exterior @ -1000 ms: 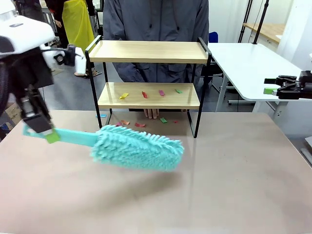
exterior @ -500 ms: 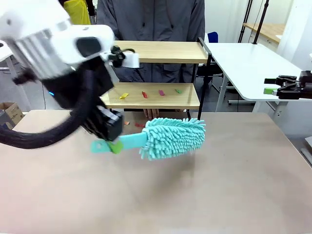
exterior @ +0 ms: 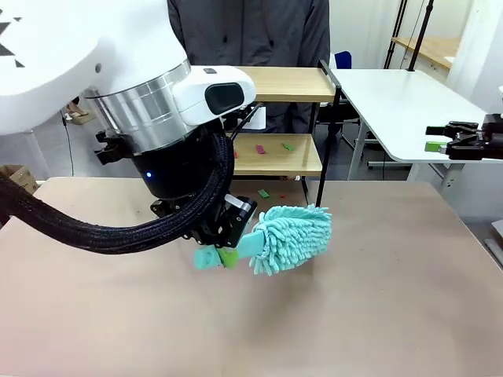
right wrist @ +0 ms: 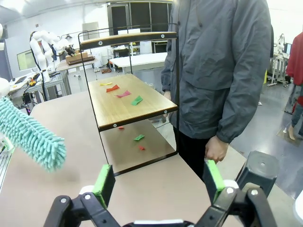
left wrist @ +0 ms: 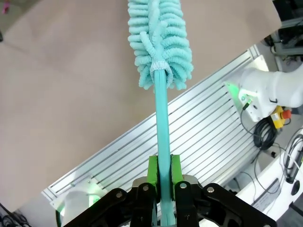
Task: Clean the shelf.
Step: Clean the specific section of the Shelf indicated by the human with the Duster.
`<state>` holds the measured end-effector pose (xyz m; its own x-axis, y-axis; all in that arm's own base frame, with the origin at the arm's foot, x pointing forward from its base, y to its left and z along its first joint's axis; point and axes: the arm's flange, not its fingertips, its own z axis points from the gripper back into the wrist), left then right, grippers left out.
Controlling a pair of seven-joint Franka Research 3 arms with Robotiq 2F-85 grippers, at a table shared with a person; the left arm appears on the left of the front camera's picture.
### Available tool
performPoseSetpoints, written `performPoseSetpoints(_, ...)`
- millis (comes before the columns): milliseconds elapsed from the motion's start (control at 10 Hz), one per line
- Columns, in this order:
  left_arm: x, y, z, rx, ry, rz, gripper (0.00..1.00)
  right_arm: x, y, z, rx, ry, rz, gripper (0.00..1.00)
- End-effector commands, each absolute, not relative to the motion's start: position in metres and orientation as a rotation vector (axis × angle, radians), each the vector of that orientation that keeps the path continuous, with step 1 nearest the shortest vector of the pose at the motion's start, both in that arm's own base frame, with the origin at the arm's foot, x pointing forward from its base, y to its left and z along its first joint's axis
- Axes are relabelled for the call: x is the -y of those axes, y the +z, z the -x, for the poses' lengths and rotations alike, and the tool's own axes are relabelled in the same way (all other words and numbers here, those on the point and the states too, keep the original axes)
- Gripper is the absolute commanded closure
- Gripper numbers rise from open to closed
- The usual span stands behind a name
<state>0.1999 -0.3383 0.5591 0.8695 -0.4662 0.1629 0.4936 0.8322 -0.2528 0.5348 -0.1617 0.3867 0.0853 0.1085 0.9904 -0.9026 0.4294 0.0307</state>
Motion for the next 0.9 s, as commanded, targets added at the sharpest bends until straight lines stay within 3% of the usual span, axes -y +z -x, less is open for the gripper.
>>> performPoseSetpoints(0,0.34,0.56,-0.201,0.091,-0.51,0.301,0.87,0.16,0.39,-0.536,1.242,0.907,-0.808,0.0)
performPoseSetpoints(200,0.367,0.556,-0.2,0.17,-0.138,0.093,0.87,0.16,0.39,-0.536,1.242,0.907,-0.808,0.0)
performPoseSetpoints(400,0.393,0.535,-0.196,0.232,-0.008,0.12,0.87,0.16,0.39,-0.536,1.242,0.907,-0.808,0.0)
performPoseSetpoints(800,0.424,0.499,-0.205,0.208,-0.016,0.297,0.87,0.16,0.39,-0.536,1.242,0.907,-0.808,0.0)
